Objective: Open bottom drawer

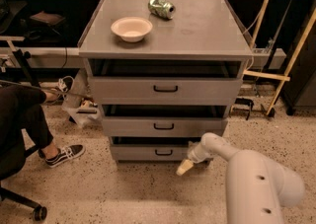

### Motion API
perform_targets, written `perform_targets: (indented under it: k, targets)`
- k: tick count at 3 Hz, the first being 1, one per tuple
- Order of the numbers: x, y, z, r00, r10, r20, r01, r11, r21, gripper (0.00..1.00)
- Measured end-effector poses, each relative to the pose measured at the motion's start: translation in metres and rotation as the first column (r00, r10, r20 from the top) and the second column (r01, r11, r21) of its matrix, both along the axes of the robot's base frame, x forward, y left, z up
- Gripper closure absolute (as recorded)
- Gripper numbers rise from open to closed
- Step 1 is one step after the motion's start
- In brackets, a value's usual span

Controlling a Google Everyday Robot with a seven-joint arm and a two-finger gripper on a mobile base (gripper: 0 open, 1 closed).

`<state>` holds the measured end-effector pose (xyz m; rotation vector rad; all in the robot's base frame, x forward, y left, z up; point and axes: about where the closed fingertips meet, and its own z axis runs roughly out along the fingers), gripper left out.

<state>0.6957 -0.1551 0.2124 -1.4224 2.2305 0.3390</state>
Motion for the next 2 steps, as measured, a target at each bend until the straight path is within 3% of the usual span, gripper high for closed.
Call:
perform_targets:
  k: [1,2]
  targets:
    - [0.027,0.019,-0.036,0.9961,-0.088,-0.01,0.088,0.995,0.054,0.0]
    - [0.054,0.002,-0.026,0.9911,-0.128,0.038,0.125,0.991,0.054,0.0]
